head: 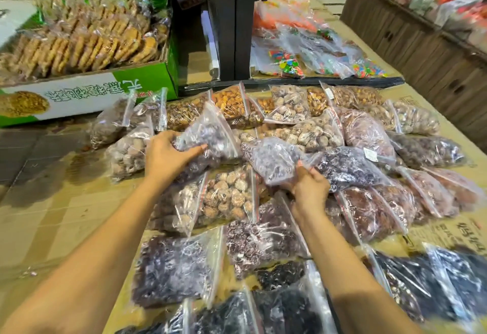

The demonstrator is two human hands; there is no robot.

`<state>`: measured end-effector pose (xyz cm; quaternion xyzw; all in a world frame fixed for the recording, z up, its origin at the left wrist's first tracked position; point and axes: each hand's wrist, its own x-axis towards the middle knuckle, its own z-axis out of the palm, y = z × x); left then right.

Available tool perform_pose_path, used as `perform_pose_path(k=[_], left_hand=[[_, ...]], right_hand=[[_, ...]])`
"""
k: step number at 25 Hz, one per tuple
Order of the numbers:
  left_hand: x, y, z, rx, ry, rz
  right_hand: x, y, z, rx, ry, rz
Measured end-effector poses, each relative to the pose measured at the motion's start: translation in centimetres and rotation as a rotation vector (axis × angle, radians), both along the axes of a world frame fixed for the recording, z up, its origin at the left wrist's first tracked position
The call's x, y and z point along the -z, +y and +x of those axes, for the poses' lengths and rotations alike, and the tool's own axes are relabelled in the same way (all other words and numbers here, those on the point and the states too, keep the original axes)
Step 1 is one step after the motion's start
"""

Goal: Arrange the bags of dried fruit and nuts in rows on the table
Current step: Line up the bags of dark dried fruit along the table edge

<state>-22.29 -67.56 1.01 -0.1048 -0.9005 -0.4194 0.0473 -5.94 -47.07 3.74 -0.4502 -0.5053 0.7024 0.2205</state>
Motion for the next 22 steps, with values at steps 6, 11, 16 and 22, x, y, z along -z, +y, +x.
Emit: perform_pose_path(k=[6, 11, 16, 22], left_hand=[[-3.2, -9.6, 3.1, 0.022, -0.095, 0.414], [-3.4, -17.7, 7.7, 0.211, -0.205, 0.407], [0.3, -22.3, 9.0, 0.524, -0.356, 0.121], [3.9, -23.5, 9.3, 0.744, -0.411, -0.184]], right_hand=[[-3.7, -9.7, 2.7, 0.025, 0.078, 0.459], [-4.6, -16.9, 6.6, 0.046, 0.123, 0.627], [-4.6, -20.7, 10.1, -0.051, 0.072, 0.682], [-4.7, -22.7, 12.2, -0.038, 0.065, 0.64]])
